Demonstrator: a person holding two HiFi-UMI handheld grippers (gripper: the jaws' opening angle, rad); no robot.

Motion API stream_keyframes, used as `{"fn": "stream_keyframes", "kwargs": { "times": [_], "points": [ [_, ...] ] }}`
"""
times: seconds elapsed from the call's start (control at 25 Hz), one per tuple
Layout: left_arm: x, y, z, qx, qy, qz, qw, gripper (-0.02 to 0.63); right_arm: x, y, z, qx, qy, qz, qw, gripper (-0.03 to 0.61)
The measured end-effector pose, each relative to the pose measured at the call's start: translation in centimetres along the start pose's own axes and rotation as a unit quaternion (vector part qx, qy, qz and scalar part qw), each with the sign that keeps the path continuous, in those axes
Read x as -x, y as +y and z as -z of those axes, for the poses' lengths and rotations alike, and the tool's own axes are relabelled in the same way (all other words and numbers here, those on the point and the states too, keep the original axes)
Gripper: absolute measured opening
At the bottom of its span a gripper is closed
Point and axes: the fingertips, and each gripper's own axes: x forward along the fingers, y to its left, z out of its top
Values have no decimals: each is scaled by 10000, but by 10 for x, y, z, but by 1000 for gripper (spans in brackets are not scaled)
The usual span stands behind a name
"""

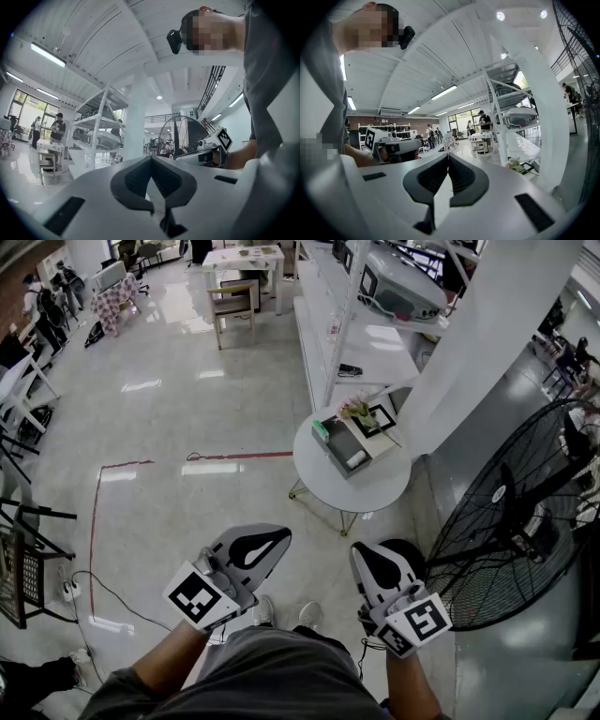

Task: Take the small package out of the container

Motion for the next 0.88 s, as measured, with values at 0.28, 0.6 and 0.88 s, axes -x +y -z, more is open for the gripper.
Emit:
{"fn": "stream_keyframes", "kwargs": {
  "times": [0.28, 0.6, 0.88],
  "points": [
    [-3, -1, -1, 14, 51, -39, 10000, 14, 3, -4, -2, -29, -32, 18, 10000, 21],
    [-20, -16, 5, -13, 45, -154, 9999, 14, 16, -18, 6, -148, -16, -105, 9998, 25],
    [-26, -39, 8, -61, -79, -339, 9994, 14, 34, -18, 17, -150, 71, -337, 9993, 25]
  ]
}}
